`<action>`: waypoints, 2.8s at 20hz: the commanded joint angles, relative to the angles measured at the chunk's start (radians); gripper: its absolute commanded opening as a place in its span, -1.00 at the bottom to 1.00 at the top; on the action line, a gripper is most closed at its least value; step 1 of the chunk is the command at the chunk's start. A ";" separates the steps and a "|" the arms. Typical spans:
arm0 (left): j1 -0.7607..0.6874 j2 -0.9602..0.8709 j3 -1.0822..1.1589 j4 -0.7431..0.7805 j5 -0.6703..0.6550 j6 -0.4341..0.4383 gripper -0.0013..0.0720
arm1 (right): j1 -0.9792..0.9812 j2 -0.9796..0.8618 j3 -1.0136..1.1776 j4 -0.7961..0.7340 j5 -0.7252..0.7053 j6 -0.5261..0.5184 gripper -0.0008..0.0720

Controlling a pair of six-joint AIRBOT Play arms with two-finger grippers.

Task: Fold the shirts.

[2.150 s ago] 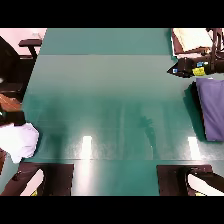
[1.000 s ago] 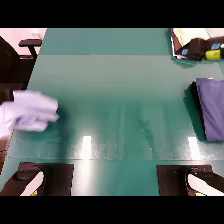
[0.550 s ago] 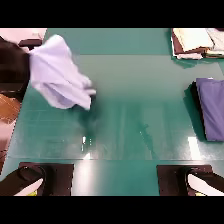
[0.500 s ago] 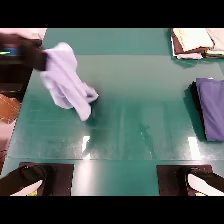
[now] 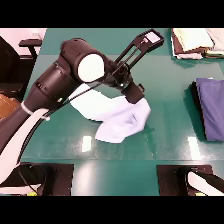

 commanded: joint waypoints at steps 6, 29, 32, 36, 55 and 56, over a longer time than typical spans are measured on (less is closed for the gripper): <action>0.565 -0.023 -0.022 -0.038 -0.110 -0.114 0.53 | -0.009 0.098 -0.223 0.000 -0.069 0.002 -0.94; 0.865 -0.064 -0.536 -0.283 0.252 -0.023 -0.91 | 0.034 0.030 -0.681 -0.005 0.023 0.028 -0.92; 0.865 -0.026 -0.489 -0.283 0.232 -0.018 -0.91 | 0.055 -0.035 -0.843 0.009 0.014 0.028 0.32; 0.865 -0.008 -0.484 -0.283 0.198 -0.008 -0.91 | 0.159 -0.183 -0.953 0.176 -0.060 -0.036 0.32; 0.865 0.506 -0.274 -0.292 0.204 0.034 -0.91 | 0.177 0.024 -0.417 0.138 -0.108 -0.096 -0.94; 0.865 0.557 -0.223 -0.297 0.196 0.034 -0.91 | 0.170 0.066 -0.372 0.138 -0.102 -0.096 -0.94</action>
